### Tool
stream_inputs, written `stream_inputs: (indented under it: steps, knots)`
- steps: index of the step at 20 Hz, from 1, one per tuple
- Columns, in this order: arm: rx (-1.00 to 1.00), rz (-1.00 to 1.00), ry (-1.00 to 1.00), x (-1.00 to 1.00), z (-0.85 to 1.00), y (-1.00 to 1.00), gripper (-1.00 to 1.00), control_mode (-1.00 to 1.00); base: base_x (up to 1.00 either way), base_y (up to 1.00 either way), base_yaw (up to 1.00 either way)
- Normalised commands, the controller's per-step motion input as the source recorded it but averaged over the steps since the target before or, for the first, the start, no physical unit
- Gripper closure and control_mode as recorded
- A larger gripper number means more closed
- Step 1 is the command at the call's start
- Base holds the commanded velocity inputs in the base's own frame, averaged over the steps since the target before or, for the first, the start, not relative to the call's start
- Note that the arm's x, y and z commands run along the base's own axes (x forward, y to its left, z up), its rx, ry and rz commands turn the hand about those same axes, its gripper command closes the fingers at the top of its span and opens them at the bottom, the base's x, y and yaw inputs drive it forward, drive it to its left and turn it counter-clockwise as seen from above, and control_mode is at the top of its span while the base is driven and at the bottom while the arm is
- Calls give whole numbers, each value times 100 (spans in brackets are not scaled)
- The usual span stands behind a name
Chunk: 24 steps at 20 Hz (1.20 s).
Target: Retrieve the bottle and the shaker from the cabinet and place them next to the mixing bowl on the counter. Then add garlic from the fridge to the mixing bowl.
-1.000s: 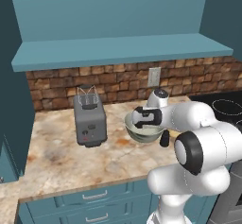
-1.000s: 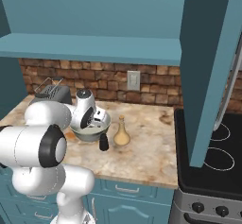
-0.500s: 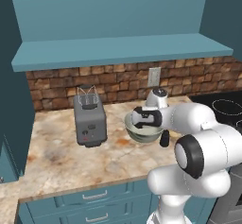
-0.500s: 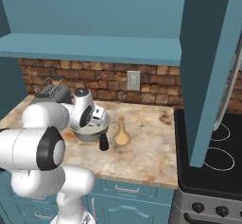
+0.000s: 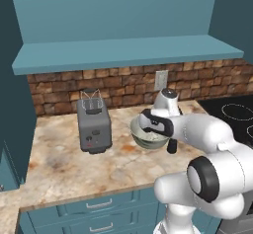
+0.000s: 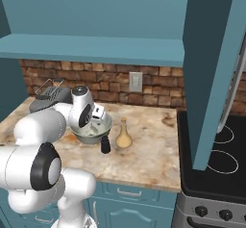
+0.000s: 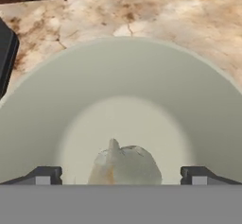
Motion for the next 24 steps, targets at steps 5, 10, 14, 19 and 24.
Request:
stream_inputs:
  steps: [5,10,14,19,24]
  knots:
    - [0,0,0,-26,24,2,100,-100,0,0,0]
    - [0,0,-7,-54,48,-1,100,-100,0,0,0]
    - [0,0,-14,-89,72,-2,100,-100,0,0,0]
    - [2,0,-14,-100,65,1,-100,-100,0,0,0]
    - [0,0,-5,-94,86,-19,-100,-100,0,0,0]
